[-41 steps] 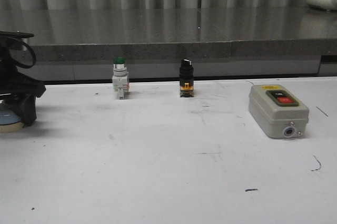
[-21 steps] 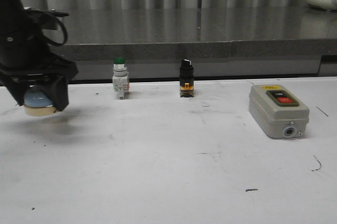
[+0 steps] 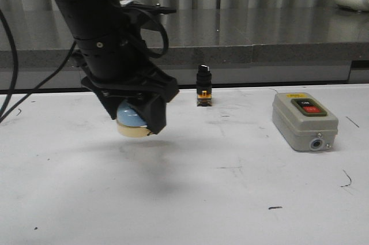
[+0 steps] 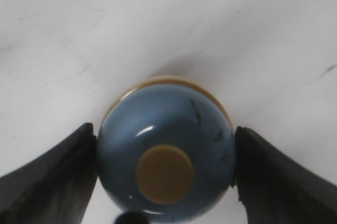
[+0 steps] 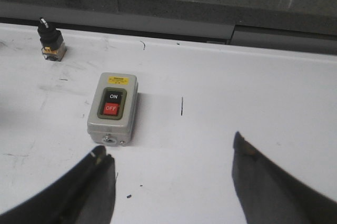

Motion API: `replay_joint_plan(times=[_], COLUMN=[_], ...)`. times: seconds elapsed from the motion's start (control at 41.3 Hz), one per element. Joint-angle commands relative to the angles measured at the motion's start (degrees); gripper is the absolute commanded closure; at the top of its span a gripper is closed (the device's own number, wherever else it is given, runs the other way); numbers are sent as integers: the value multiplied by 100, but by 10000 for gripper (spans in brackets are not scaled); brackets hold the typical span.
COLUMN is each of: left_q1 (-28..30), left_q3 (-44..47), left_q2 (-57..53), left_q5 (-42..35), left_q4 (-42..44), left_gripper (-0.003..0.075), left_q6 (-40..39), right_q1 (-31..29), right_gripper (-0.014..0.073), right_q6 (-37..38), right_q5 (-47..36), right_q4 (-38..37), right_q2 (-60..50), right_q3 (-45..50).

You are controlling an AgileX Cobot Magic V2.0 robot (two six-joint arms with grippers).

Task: Place and press bell with both arms
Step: 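Lift the bell with the left gripper and carry it toward the table centre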

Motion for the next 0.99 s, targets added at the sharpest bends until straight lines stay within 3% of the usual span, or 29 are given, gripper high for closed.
replay_joint_plan(times=[0.0, 0.968], left_q1=[-167, -159], left_q3=[-169, -169], left_q2=[-270, 302], left_q5=[-423, -813], left_q4=[-27, -254], left_gripper=[344, 344], left_q6=[-41, -41], right_q1=[-30, -30], right_gripper=[96, 96], right_q6=[-61, -61], right_q5=[-386, -386], right_q4=[-61, -61], right_q2=[46, 46], right_q3=[-195, -195])
